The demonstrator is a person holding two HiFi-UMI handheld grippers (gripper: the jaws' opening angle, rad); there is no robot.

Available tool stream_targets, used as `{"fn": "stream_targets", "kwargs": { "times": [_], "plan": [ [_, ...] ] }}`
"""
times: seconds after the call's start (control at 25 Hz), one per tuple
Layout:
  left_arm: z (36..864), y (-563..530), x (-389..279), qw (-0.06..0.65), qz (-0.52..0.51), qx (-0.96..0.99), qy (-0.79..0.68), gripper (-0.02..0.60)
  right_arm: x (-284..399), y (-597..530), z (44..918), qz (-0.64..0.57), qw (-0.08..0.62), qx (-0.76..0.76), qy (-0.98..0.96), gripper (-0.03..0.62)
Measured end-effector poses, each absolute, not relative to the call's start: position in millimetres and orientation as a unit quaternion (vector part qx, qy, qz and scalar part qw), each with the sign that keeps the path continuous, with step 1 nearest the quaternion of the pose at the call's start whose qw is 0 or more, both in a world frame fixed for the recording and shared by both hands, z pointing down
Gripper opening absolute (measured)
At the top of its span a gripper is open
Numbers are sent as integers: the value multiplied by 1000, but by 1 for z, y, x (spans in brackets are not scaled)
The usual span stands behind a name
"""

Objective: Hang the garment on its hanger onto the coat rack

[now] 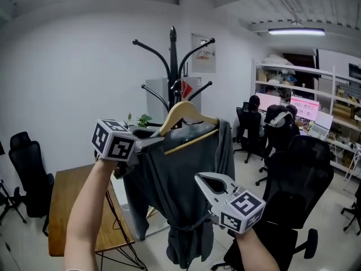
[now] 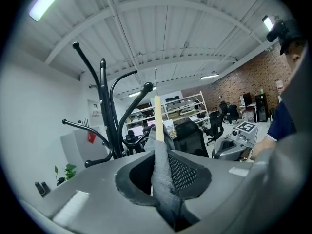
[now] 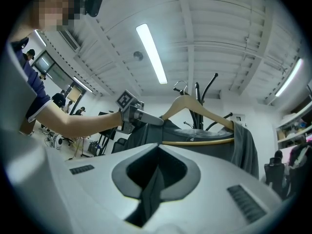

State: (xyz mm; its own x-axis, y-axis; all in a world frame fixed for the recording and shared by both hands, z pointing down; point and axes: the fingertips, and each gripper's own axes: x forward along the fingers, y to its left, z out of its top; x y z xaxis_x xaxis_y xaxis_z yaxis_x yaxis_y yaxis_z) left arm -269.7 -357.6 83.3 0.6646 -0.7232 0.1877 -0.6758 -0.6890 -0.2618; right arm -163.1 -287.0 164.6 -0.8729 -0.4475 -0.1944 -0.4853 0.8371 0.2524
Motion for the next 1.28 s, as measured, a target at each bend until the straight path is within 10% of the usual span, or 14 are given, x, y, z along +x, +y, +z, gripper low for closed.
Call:
{"fn": "stream_targets", "kwargs": {
  "times": [1.28],
  "plan": [
    [201, -490, -319, -26, -135, -940, 312, 74, -215, -358, 235, 84, 16, -333, 939, 0]
  ]
}}
